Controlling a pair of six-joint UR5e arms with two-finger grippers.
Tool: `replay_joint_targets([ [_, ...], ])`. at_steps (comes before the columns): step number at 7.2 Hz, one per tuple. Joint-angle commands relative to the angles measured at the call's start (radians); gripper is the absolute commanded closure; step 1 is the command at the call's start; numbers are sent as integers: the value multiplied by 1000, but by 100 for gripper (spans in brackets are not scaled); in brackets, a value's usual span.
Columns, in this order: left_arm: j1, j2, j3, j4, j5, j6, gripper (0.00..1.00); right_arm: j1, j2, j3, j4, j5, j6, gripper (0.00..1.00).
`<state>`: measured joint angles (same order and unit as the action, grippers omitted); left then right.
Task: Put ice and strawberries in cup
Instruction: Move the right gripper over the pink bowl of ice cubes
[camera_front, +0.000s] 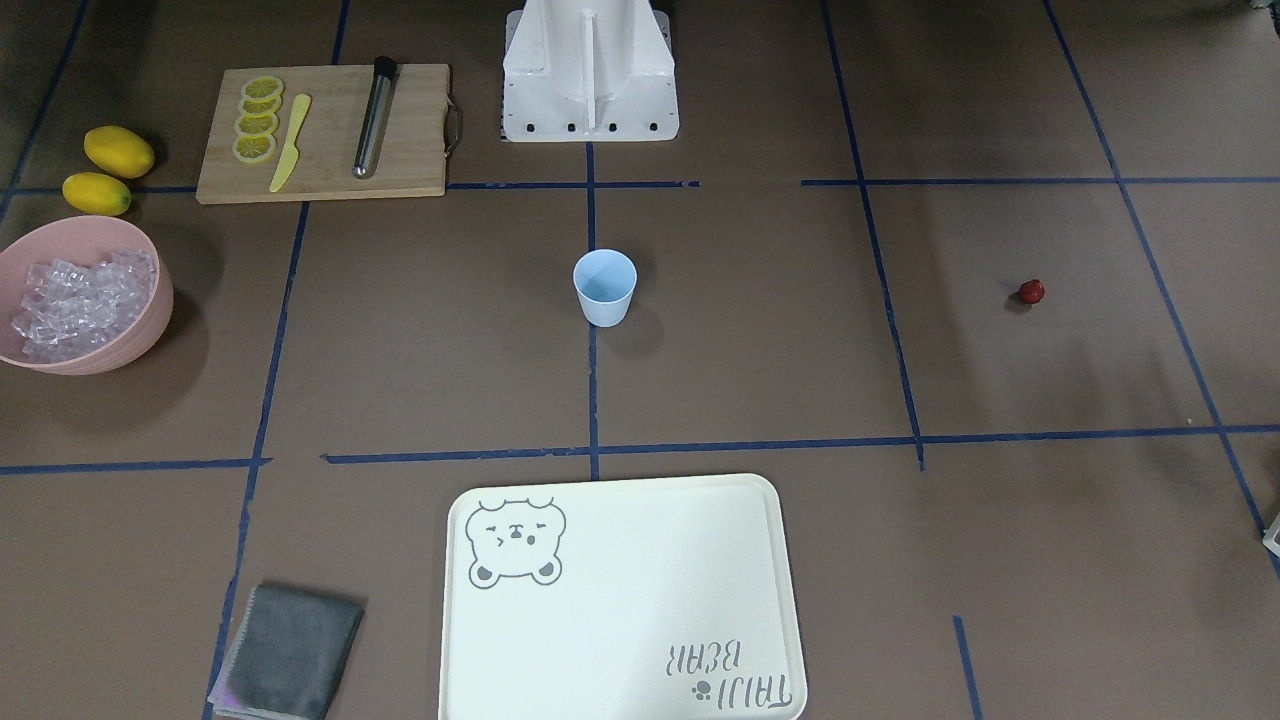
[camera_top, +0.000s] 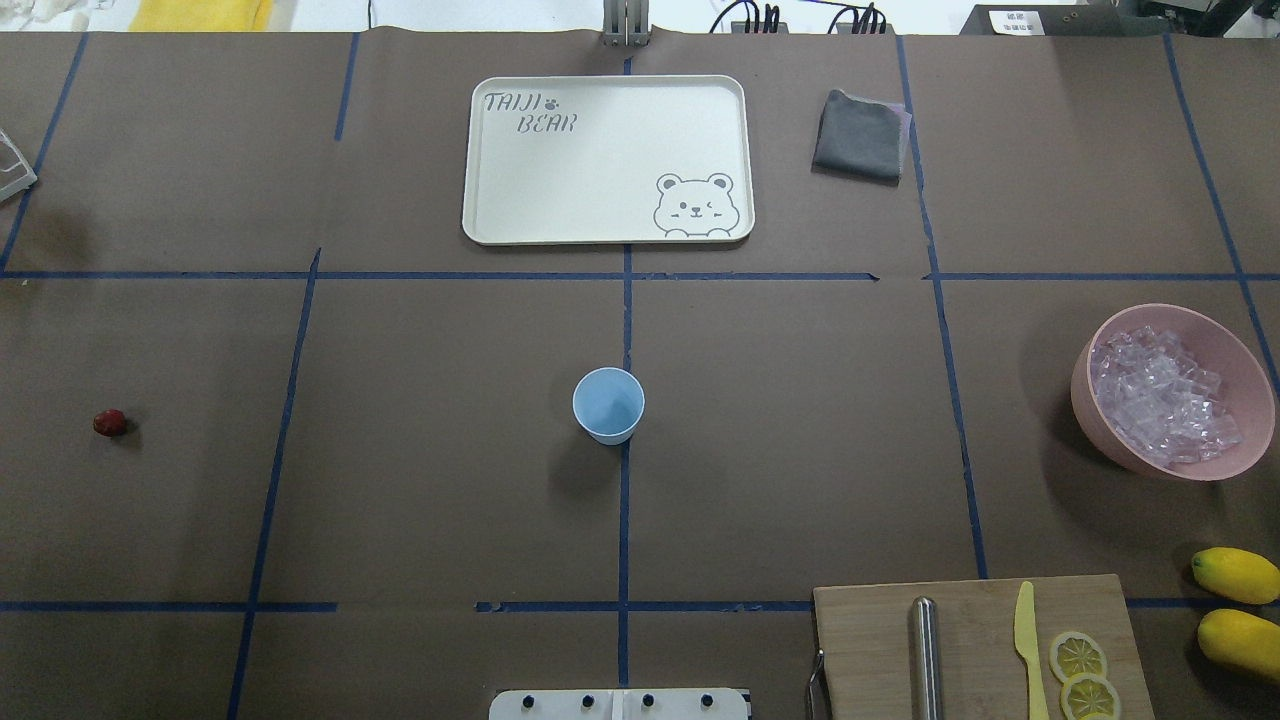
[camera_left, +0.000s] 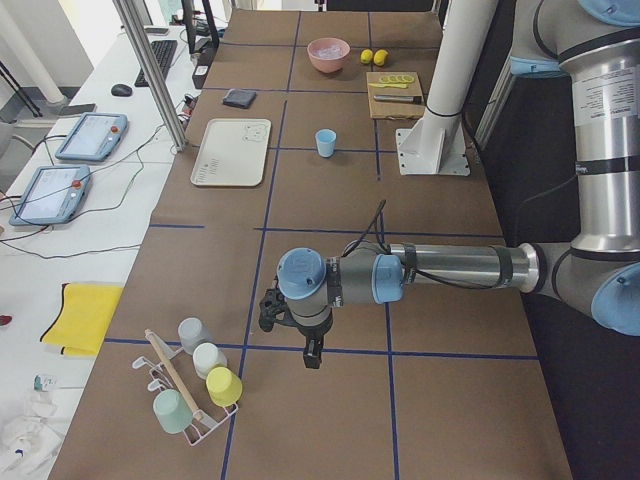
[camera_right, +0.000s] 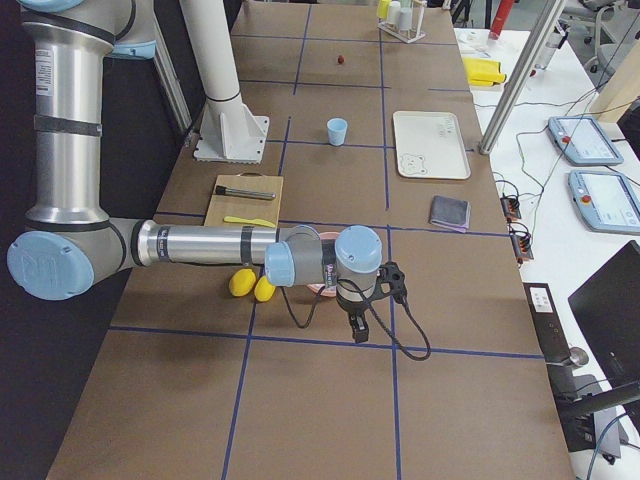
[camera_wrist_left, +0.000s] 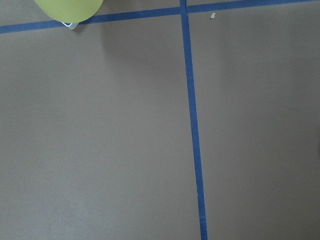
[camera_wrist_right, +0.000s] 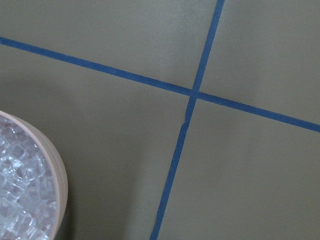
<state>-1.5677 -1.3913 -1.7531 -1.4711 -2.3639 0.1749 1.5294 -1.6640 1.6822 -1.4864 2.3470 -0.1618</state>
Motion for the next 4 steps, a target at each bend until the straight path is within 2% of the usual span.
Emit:
replay_joint_targets([
  [1, 0, 0, -3, 0, -2, 2, 0, 0, -5, 10, 0, 0, 1, 0],
  [4, 0, 0, -3, 0, -3, 0, 0, -3, 4, 71, 0, -20, -5, 0],
])
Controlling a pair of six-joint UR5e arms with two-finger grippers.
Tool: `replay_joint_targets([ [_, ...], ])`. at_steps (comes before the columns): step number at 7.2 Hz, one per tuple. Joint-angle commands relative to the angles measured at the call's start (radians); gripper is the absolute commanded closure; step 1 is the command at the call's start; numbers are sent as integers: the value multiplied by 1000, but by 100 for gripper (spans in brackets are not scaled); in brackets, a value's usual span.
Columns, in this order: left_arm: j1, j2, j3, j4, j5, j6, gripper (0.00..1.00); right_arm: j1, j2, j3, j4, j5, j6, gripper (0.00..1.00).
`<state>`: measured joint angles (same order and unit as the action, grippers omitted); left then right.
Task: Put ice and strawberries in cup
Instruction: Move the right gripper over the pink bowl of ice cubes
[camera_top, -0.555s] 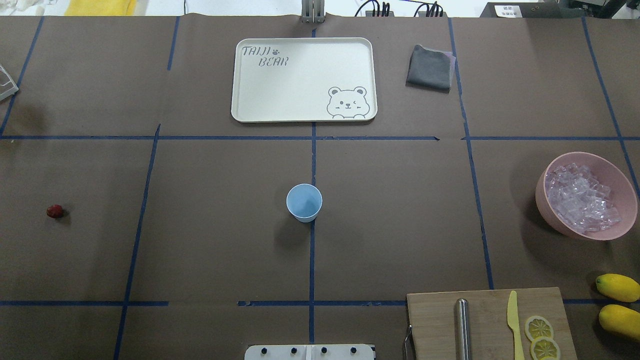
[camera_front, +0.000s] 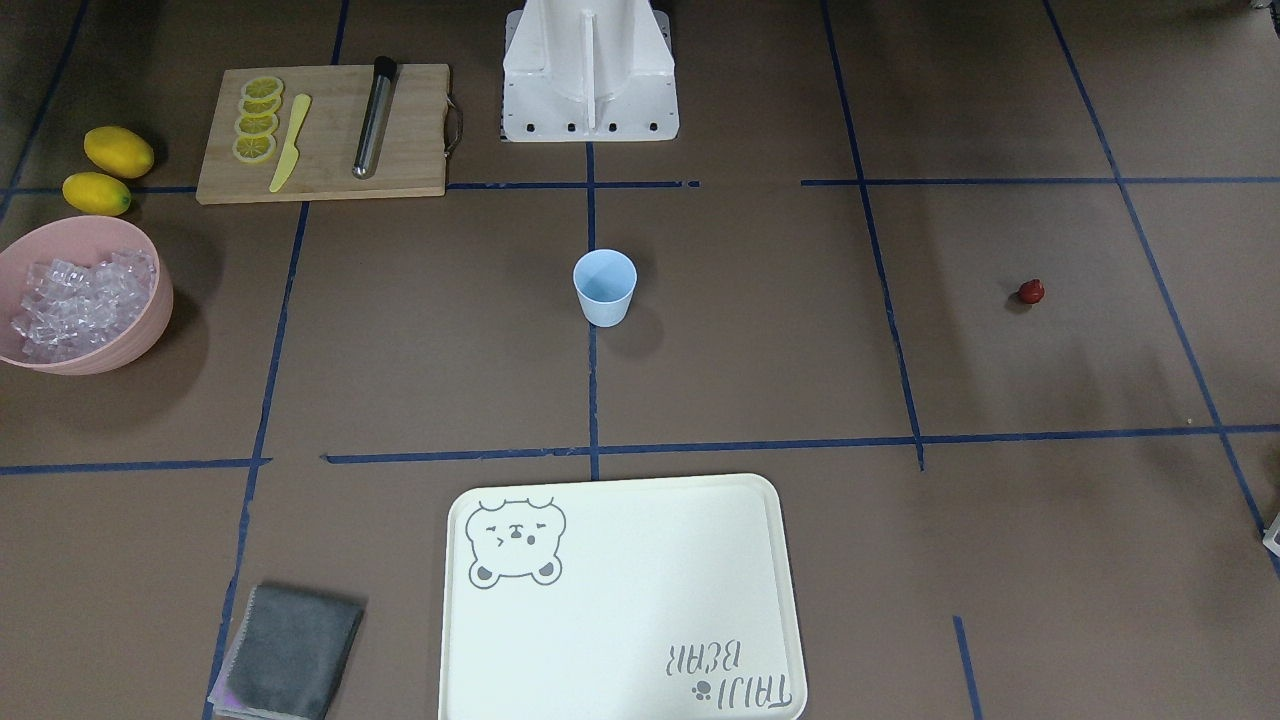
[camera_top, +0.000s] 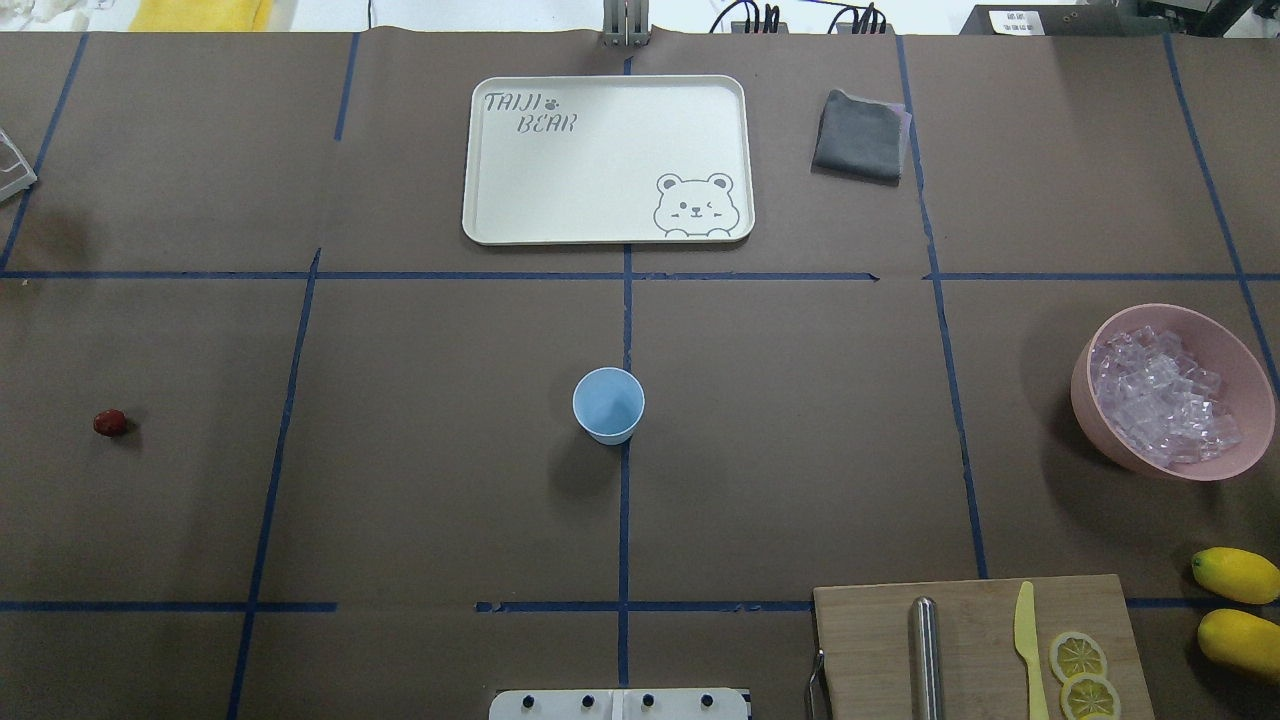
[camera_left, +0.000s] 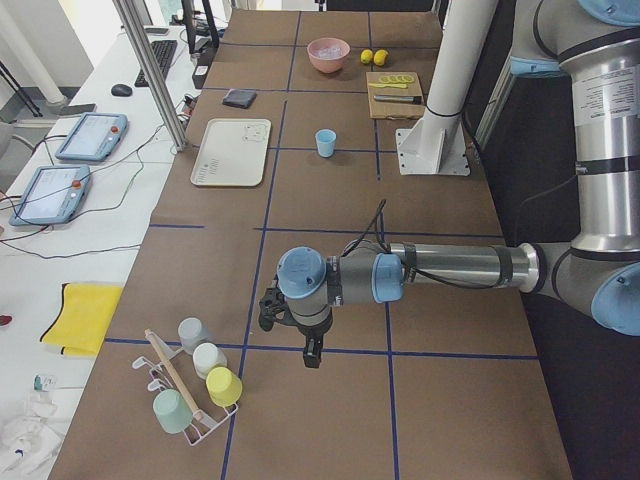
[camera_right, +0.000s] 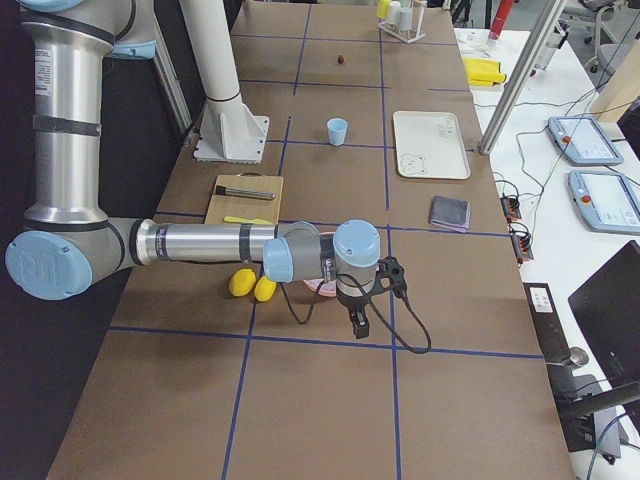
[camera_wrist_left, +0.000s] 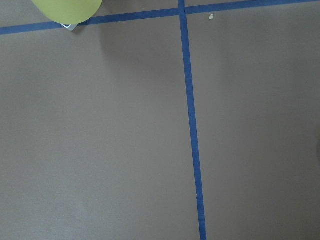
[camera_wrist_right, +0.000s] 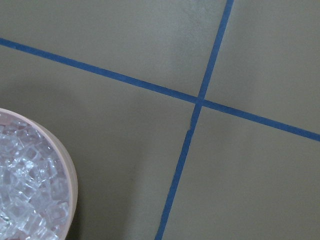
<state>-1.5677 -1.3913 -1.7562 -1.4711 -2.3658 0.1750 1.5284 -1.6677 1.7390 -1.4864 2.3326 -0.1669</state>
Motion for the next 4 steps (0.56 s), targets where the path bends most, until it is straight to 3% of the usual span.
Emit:
replay_joint_targets([
  [1, 0, 0, 0, 0, -1, 0, 0, -4, 9, 26, -8, -6, 3, 0],
  [2, 0, 0, 0, -2, 0, 0, 0, -2, -28, 25, 0, 2, -8, 0],
  [4, 0, 0, 0, -3, 0, 0, 0, -2, -102, 147, 9, 51, 4, 0],
])
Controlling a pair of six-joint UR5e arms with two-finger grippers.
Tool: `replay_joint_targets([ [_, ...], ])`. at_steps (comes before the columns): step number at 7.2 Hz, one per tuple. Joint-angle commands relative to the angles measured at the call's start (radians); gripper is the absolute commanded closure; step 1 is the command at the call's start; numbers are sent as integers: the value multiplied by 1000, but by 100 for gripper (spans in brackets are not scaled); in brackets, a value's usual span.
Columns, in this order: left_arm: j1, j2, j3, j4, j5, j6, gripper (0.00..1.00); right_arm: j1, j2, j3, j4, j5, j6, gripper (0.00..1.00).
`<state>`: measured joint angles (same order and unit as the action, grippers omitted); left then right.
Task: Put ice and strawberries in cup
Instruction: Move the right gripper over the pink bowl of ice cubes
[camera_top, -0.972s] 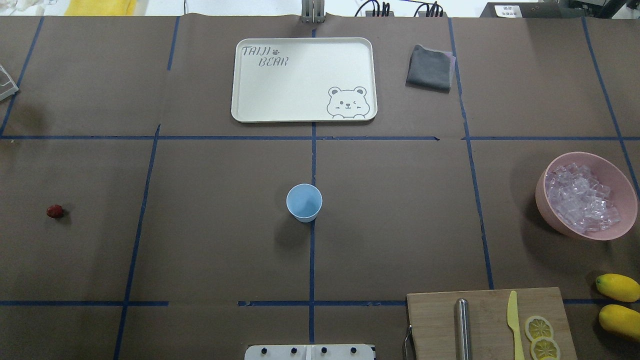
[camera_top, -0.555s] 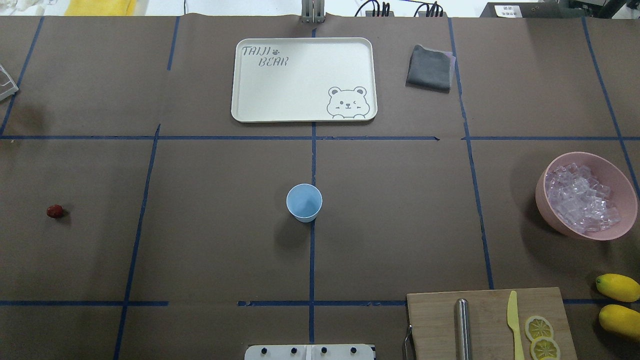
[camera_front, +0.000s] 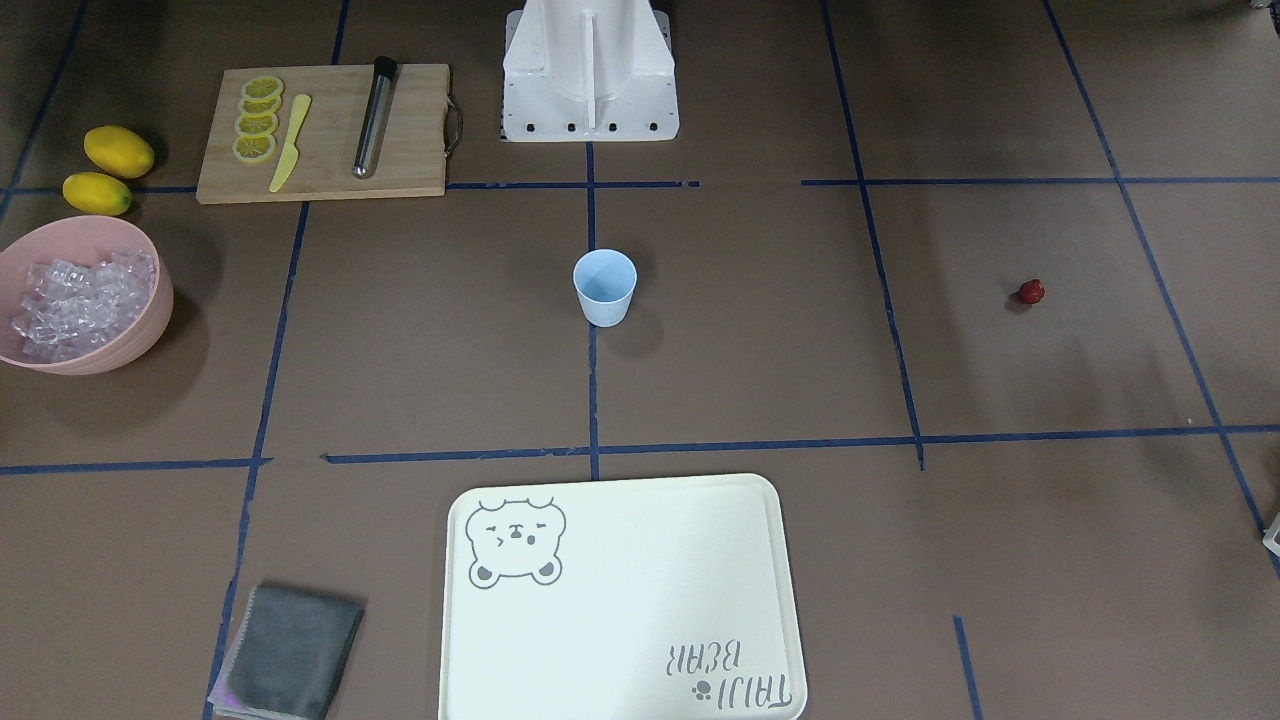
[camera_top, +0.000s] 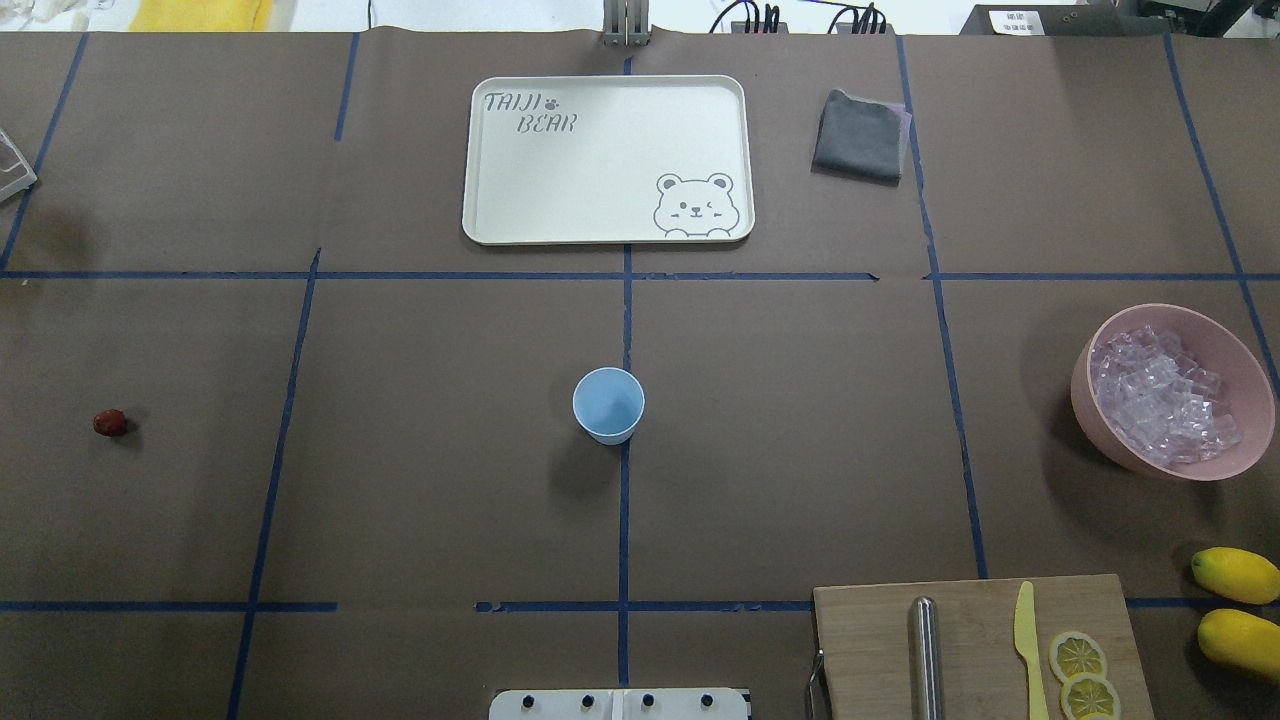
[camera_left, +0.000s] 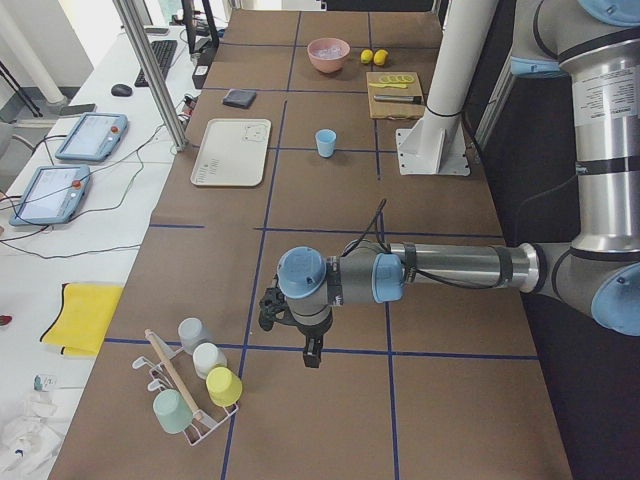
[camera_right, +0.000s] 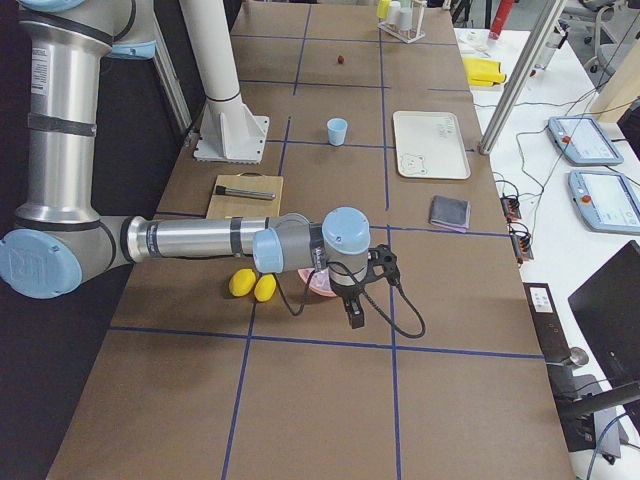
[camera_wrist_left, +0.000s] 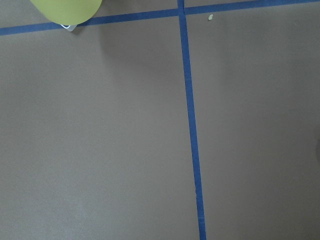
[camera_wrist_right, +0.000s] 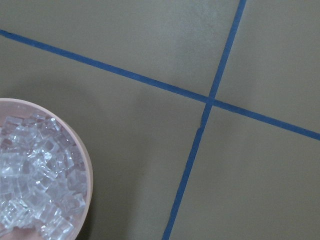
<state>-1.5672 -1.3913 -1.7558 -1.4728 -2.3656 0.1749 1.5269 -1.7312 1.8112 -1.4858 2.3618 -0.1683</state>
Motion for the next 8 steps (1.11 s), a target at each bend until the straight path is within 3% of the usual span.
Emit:
replay_joint_targets([
  [1, -1, 0, -1, -1, -1, 0, 0, -10, -53, 109, 10, 30, 60, 0],
  [4, -1, 2, -2, -1, -4, 0, 0, -186, -60, 204, 80, 14, 273, 0],
  [7, -1, 2, -5, 0, -6, 0, 0, -364, -129, 183, 336, -120, 525, 1],
  [8, -1, 3, -5, 0, -6, 0, 0, -394, -130, 154, 373, -125, 559, 1],
])
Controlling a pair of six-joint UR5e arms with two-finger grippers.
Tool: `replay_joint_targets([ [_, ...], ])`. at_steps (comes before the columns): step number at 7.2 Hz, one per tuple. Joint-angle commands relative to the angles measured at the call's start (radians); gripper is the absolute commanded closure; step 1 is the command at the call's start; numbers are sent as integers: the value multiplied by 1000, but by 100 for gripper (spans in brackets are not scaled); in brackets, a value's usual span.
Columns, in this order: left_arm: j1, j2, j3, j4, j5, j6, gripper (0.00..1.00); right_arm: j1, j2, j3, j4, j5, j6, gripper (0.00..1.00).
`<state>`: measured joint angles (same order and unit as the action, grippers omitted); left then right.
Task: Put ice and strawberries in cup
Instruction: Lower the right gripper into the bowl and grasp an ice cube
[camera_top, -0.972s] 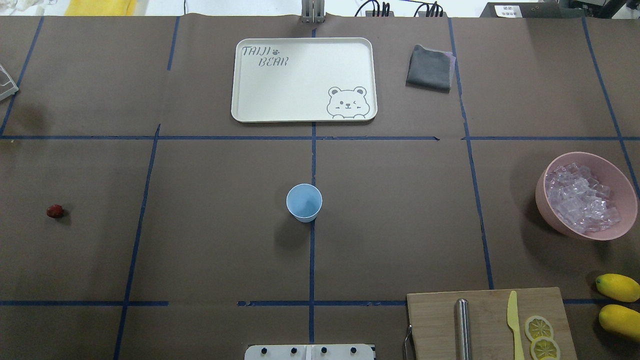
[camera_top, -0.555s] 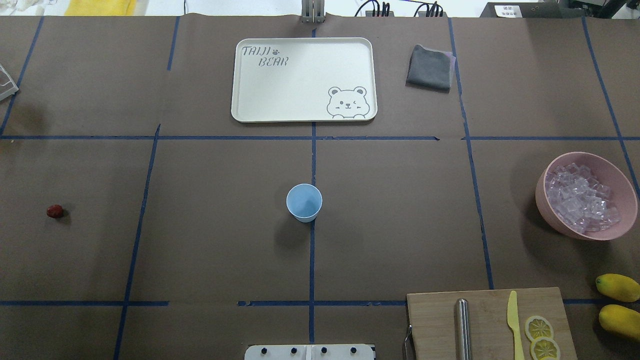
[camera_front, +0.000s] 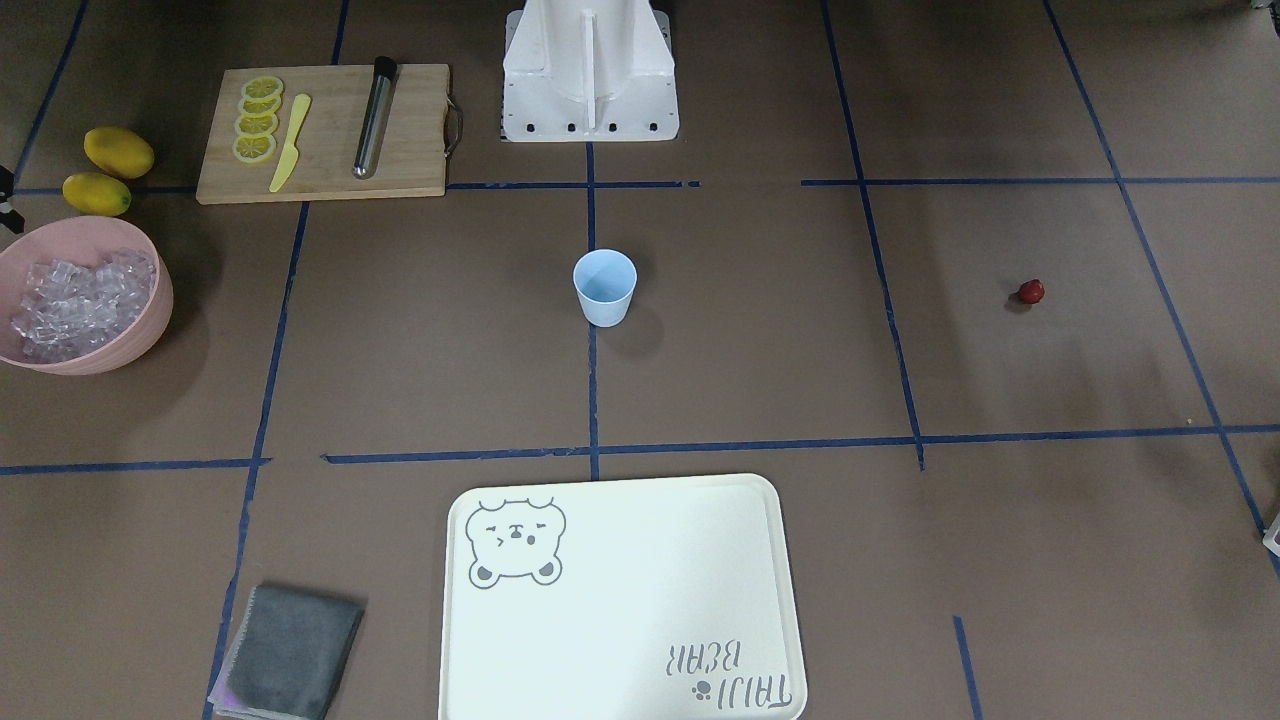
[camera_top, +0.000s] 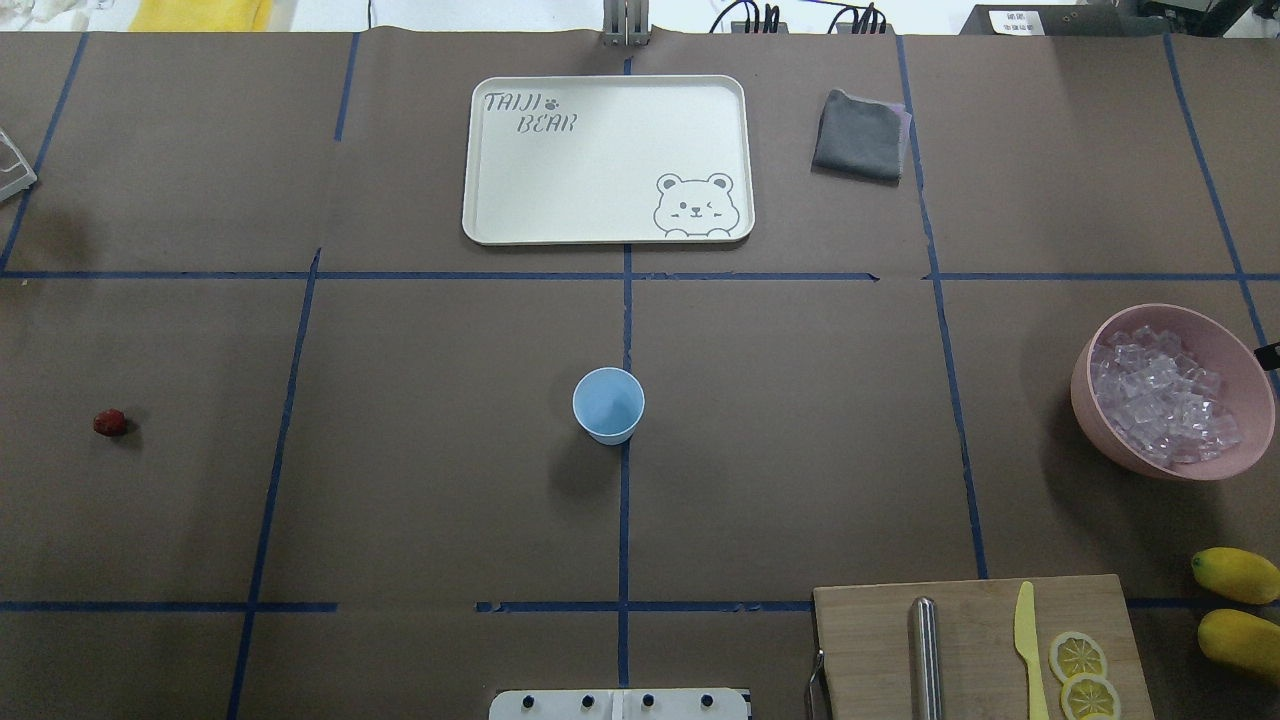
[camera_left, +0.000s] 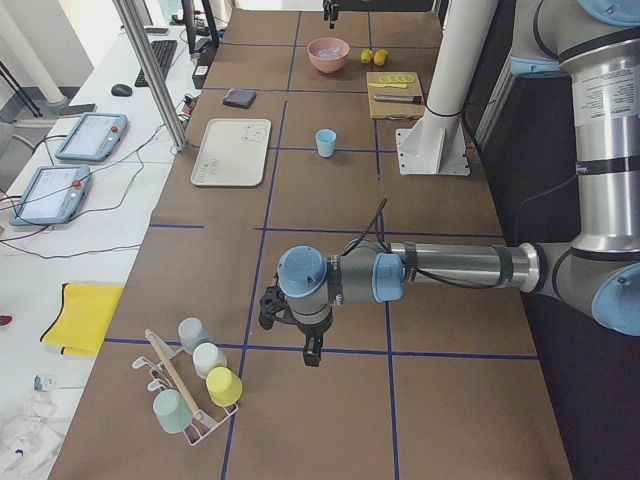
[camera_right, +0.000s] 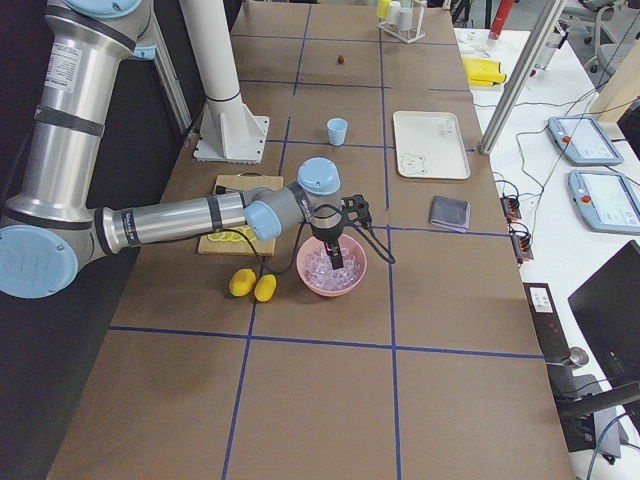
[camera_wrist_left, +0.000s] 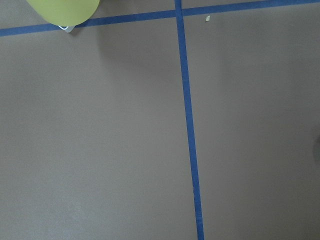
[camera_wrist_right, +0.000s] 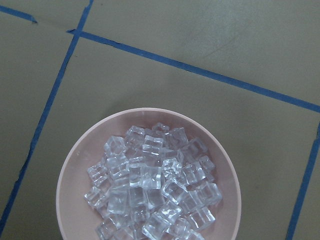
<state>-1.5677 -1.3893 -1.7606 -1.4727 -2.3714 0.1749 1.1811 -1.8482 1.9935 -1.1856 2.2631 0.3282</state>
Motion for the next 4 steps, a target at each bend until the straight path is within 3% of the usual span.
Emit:
replay_joint_targets([
  [1, 0, -1, 0, 0, 0, 0, 0, -69, -12, -35, 76, -48, 67, 2],
  [4, 0, -1, 1, 0, 0, 0, 0, -130, -12, -68, 77, -88, 80, 7],
])
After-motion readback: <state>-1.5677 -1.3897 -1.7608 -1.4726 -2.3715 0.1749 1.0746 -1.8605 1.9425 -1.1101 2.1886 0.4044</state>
